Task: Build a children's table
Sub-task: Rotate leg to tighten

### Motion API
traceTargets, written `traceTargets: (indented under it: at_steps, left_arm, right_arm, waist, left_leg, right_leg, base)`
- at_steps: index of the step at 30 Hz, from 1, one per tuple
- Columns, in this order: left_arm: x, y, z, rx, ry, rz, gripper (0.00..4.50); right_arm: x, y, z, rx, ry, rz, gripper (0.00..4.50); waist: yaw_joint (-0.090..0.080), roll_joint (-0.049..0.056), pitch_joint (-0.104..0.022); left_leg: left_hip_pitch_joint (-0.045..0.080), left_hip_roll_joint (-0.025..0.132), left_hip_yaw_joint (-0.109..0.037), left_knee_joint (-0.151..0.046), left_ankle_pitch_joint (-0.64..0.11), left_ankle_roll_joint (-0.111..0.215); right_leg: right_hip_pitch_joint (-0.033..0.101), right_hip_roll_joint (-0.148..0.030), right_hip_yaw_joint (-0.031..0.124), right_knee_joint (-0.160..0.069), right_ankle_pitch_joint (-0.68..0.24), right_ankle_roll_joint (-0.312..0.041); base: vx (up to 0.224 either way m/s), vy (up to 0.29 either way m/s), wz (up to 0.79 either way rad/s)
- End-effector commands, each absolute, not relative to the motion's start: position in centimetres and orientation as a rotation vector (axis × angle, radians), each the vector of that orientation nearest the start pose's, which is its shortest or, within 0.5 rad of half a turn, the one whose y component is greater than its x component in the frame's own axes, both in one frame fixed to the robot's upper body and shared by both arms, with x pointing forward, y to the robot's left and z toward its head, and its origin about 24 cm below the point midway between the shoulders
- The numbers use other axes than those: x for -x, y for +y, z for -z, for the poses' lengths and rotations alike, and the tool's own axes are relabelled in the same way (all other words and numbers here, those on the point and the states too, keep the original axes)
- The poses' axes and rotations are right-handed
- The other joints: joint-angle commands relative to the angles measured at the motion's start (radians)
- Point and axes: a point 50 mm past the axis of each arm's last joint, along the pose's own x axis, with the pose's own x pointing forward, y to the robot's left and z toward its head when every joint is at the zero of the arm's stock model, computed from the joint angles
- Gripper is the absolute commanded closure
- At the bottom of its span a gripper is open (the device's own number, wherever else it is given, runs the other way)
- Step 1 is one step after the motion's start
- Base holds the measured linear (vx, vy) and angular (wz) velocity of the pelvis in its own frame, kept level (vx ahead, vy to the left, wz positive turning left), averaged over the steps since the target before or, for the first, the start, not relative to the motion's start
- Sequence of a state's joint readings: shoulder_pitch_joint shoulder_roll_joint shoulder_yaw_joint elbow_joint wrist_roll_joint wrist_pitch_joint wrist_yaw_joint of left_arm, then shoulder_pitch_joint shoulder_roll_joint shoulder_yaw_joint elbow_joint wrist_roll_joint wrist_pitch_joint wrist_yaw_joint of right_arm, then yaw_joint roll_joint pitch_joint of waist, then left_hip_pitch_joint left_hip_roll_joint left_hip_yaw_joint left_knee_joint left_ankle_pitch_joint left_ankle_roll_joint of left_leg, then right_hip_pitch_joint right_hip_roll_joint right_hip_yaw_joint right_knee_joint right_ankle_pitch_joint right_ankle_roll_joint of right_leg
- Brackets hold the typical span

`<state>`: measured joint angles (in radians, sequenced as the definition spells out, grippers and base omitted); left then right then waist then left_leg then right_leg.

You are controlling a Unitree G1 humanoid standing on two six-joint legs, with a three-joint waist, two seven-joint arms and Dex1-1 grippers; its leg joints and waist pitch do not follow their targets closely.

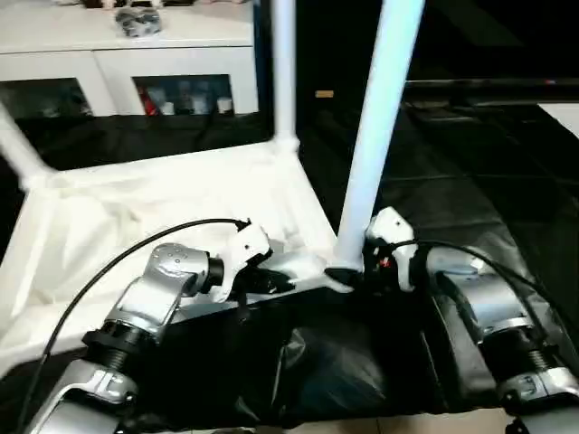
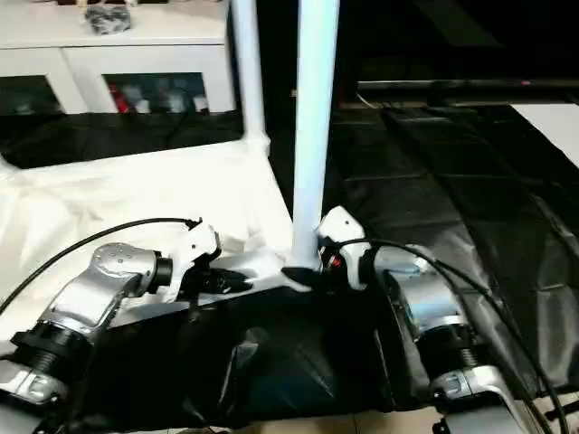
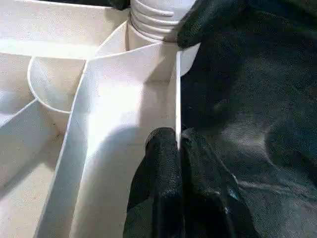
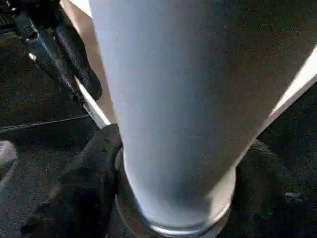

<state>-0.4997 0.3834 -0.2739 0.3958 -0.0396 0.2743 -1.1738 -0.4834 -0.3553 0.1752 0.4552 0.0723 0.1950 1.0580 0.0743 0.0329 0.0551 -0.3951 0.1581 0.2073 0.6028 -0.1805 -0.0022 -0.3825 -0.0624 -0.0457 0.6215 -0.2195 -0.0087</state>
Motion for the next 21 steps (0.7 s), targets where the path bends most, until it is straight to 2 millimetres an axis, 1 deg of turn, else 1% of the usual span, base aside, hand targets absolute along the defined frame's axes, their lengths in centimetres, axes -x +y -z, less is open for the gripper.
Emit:
traceTargets:
  at_steps: [1, 2, 5, 6, 7, 8, 9, 10, 12, 13, 14, 16, 17, 18, 19, 20, 21]
  left_arm:
    - [-30.0, 12.5, -5.8, -0.312, 0.432, 1.332, 4.50]
    - [-30.0, 12.5, -5.8, -0.313, 0.433, 1.332, 4.50]
    - [-30.0, 12.5, -5.8, -0.313, 0.435, 1.333, 4.50]
    - [-30.2, 12.4, -5.8, -0.308, 0.425, 1.301, 4.50]
    - [-30.3, 12.3, -5.8, -0.306, 0.422, 1.292, 4.50]
    - [-30.5, 12.1, -5.8, -0.300, 0.415, 1.260, 4.50]
    - [-31.1, 11.7, -5.8, -0.287, 0.397, 1.205, 4.50]
    - [-31.4, 11.4, -5.8, -0.279, 0.388, 1.173, 4.50]
    - [-32.2, 10.4, -6.0, -0.261, 0.357, 1.086, 4.50]
    - [-32.4, 10.2, -6.0, -0.256, 0.354, 1.072, 4.50]
    - [-32.7, 9.7, -6.1, -0.246, 0.347, 1.041, 4.50]
    - [-33.3, 8.4, -6.3, -0.230, 0.331, 0.982, 4.50]
    - [-33.4, 8.0, -6.3, -0.227, 0.328, 0.966, 4.50]
    - [-33.6, 6.7, -6.5, -0.212, 0.318, 0.932, 4.50]
    - [-33.6, 6.3, -6.5, -0.208, 0.316, 0.927, 4.50]
    - [-33.6, 6.0, -6.5, -0.204, 0.314, 0.925, 4.50]
    - [-33.4, 5.5, -6.6, -0.202, 0.310, 0.931, 4.50]
  right_arm:
    - [-30.3, -13.1, -4.7, 0.224, 0.398, -1.230, 1.60]
    - [-30.2, -13.1, -4.6, 0.224, 0.399, -1.231, 1.69]
    - [-30.2, -13.1, -4.6, 0.224, 0.402, -1.235, 1.73]
    - [-30.0, -13.0, -4.3, 0.219, 0.404, -1.227, 1.75]
    - [-30.0, -12.9, -4.3, 0.218, 0.404, -1.223, 1.75]
    - [-30.0, -12.8, -4.1, 0.213, 0.397, -1.204, 1.76]
    - [-30.5, -12.5, -3.8, 0.203, 0.382, -1.120, 1.76]
    - [-30.8, -12.3, -3.6, 0.196, 0.374, -1.067, 1.76]
    - [-31.6, -11.7, -3.2, 0.156, 0.364, -0.916, 1.76]
    - [-31.8, -11.6, -3.1, 0.146, 0.364, -0.894, 1.76]
    - [-32.0, -11.2, -2.9, 0.116, 0.361, -0.844, 1.76]
    - [-32.5, -9.9, -2.7, 0.056, 0.357, -0.754, 1.76]
    - [-32.6, -9.5, -2.7, 0.042, 0.355, -0.732, 1.76]
    - [-32.8, -7.8, -2.8, 0.026, 0.344, -0.695, 1.76]
    - [-32.8, -7.4, -2.9, 0.023, 0.339, -0.690, 1.76]
    - [-32.8, -6.9, -3.0, 0.021, 0.333, -0.689, 1.76]
    - [-32.9, -6.0, -3.4, -0.004, 0.312, -0.694, 1.76]
  waist:
    - [-0.002, -0.012, -0.062]
    - [-0.002, -0.012, -0.062]
    - [0.000, -0.013, -0.064]
    - [0.000, -0.019, -0.064]
    - [0.002, -0.016, -0.064]
    - [0.003, -0.016, -0.063]
    - [0.001, -0.017, -0.062]
    - [0.001, -0.016, -0.061]
    - [-0.002, -0.018, -0.058]
    - [-0.007, -0.017, -0.056]
    - [-0.008, -0.018, -0.057]
    - [-0.010, -0.018, -0.057]
    - [-0.013, -0.018, -0.057]
    - [-0.014, -0.008, -0.057]
    - [-0.020, -0.011, -0.056]
    - [-0.018, -0.013, -0.058]
    - [-0.017, -0.008, -0.060]
  left_leg:
    - [0.032, 0.086, -0.042, -0.075, -0.183, 0.040]
    - [0.032, 0.086, -0.041, -0.075, -0.182, 0.040]
    - [0.030, 0.085, -0.040, -0.072, -0.163, 0.047]
    - [0.030, 0.086, -0.039, -0.071, -0.156, 0.052]
    - [0.029, 0.085, -0.040, -0.070, -0.150, 0.055]
    - [0.029, 0.085, -0.040, -0.070, -0.150, 0.056]
    - [0.031, 0.087, -0.039, -0.071, -0.155, 0.051]
    - [0.033, 0.085, -0.041, -0.073, -0.168, 0.040]
    - [0.036, 0.084, -0.043, -0.076, -0.203, 0.018]
    - [0.037, 0.082, -0.043, -0.079, -0.232, 0.001]
    - [0.039, 0.084, -0.046, -0.081, -0.248, -0.011]
    - [0.040, 0.083, -0.046, -0.081, -0.254, -0.016]
    - [0.042, 0.083, -0.049, -0.083, -0.270, -0.027]
    - [0.041, 0.083, -0.049, -0.083, -0.270, -0.029]
    - [0.040, 0.083, -0.048, -0.086, -0.272, -0.035]
    - [0.041, 0.082, -0.049, -0.086, -0.270, -0.036]
    - [0.035, 0.081, -0.047, -0.084, -0.245, -0.022]
  right_leg:
    - [0.027, -0.097, 0.051, -0.074, -0.139, -0.253]
    - [0.027, -0.097, 0.051, -0.074, -0.136, -0.254]
    - [0.030, -0.099, 0.051, -0.072, -0.111, -0.258]
    - [0.030, -0.098, 0.051, -0.071, -0.102, -0.259]
    - [0.030, -0.100, 0.051, -0.071, -0.102, -0.259]
    - [0.029, -0.100, 0.051, -0.072, -0.107, -0.257]
    - [0.026, -0.099, 0.052, -0.074, -0.114, -0.256]
    - [0.025, -0.100, 0.052, -0.076, -0.136, -0.256]
    - [0.022, -0.100, 0.053, -0.084, -0.199, -0.245]
    - [0.020, -0.100, 0.054, -0.088, -0.245, -0.235]
    - [0.022, -0.103, 0.054, -0.090, -0.275, -0.222]
    - [0.020, -0.102, 0.055, -0.092, -0.276, -0.216]
    - [0.019, -0.103, 0.055, -0.094, -0.294, -0.210]
    - [0.018, -0.105, 0.057, -0.094, -0.288, -0.209]
    - [0.016, -0.101, 0.057, -0.094, -0.274, -0.207]
    - [0.018, -0.101, 0.056, -0.094, -0.268, -0.207]
    - [0.023, -0.102, 0.056, -0.092, -0.220, -0.208]
  base:
    - [0.000, 0.000, 0.00]
    - [0.000, 0.000, 0.00]
    - [0.000, 0.000, 0.00]
    - [0.000, 0.000, 0.00]
    - [0.000, 0.000, 0.00]
    - [0.000, 0.000, 0.00]
    - [0.000, 0.000, 0.00]
    - [0.000, 0.000, 0.00]
    - [0.000, 0.000, 0.00]
    - [0.000, 0.000, 0.00]
    - [0.000, 0.000, 0.00]
    - [0.000, 0.000, 0.00]
    - [0.000, 0.000, 0.00]
    - [0.000, 0.000, 0.00]
    - [0.000, 0.000, 0.00]
    - [0.000, 0.000, 0.00]
    - [0.000, 0.000, 0.00]
